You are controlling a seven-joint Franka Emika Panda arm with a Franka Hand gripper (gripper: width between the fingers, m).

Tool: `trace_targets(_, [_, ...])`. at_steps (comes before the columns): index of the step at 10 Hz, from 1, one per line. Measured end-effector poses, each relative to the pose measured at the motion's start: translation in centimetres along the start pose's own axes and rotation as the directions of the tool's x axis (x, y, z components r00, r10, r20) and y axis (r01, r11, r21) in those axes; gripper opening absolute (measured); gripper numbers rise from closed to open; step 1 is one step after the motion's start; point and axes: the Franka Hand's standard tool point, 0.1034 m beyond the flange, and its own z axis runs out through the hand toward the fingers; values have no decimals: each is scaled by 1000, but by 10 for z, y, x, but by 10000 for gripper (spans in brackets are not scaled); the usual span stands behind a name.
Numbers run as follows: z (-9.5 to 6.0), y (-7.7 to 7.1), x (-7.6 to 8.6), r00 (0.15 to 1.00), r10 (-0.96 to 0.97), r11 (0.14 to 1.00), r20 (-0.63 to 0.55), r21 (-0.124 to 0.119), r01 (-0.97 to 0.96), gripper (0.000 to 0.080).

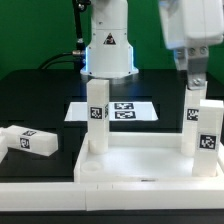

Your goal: Assemble desk

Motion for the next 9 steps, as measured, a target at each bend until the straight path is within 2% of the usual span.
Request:
trace_targets(1, [-4, -1, 14, 987, -161, 987, -8, 6, 161, 648])
trace_targets(5, [-3, -2, 16, 923, -385, 923, -16, 6, 385, 648])
trace_targets(6, [-4, -1, 22, 878, -478, 878, -16, 9, 478, 648])
trace_targets(7, [-5, 2, 41, 822, -569, 822, -21, 12, 569, 648])
trace_targets(8, [-4, 8, 59, 762, -647, 763, -25, 2, 647, 648])
trace_targets(9, [2, 23, 76, 694, -720, 694, -14, -9, 720, 648])
